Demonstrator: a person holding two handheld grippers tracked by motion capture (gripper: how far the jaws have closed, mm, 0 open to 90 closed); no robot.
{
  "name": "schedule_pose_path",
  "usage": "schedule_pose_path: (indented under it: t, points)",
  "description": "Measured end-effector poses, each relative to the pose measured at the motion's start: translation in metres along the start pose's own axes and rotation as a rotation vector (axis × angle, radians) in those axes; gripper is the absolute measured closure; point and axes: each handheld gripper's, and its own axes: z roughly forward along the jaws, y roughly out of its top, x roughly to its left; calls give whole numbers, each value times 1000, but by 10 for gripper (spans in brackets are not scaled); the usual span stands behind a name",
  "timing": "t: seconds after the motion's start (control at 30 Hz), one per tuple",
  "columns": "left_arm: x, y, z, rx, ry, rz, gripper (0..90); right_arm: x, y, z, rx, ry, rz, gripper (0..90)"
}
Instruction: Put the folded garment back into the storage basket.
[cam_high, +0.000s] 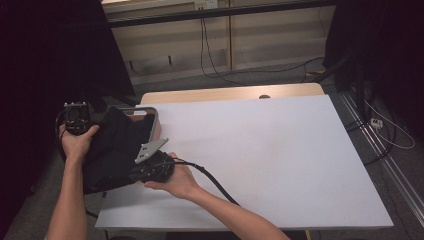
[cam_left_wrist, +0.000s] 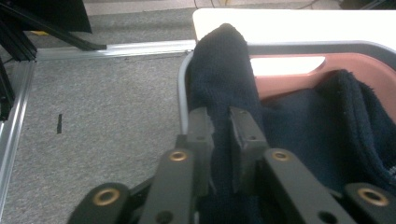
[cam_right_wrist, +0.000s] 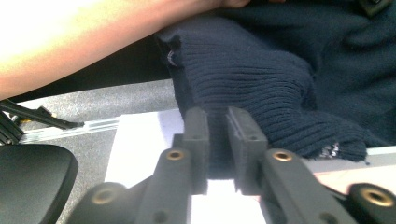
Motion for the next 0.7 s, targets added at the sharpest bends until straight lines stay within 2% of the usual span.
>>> schedule_pose_path:
  t: [0.03, 0.07, 0.13, 0.17, 0.27, 0.33, 0.5, 0.57, 0.7]
  points:
    - [0, -1, -2, -7, -17, -13, 741, -1, 0, -1, 1, -2, 0, 721]
    - [1, -1, -3, -9, -25, -8, 659, -2, 0, -4, 1, -8, -2, 696]
    - [0, -2, -7, -12, 8, -7, 529, -4, 0, -8, 1, -16, 4, 667]
    - [-1, -3, -9, -27, 22, -16, 491, -6, -1, -9, -3, -19, 6, 651]
    - [-1, -5, -18, -50, -11, -15, 386, -8, -2, -14, -11, -29, 10, 623]
    - [-3, -7, -25, -60, -16, 0, 337, -8, -3, -15, -15, -35, 3, 606]
    - [-5, -20, -45, -62, -37, 28, 343, -7, -2, -16, -21, -31, -11, 596]
    - [-4, -31, -53, -48, -22, 47, 382, -5, -2, -16, -20, -30, -20, 591]
    - [0, -47, -59, -35, -43, 31, 428, -4, 1, -8, -19, -30, -43, 563]
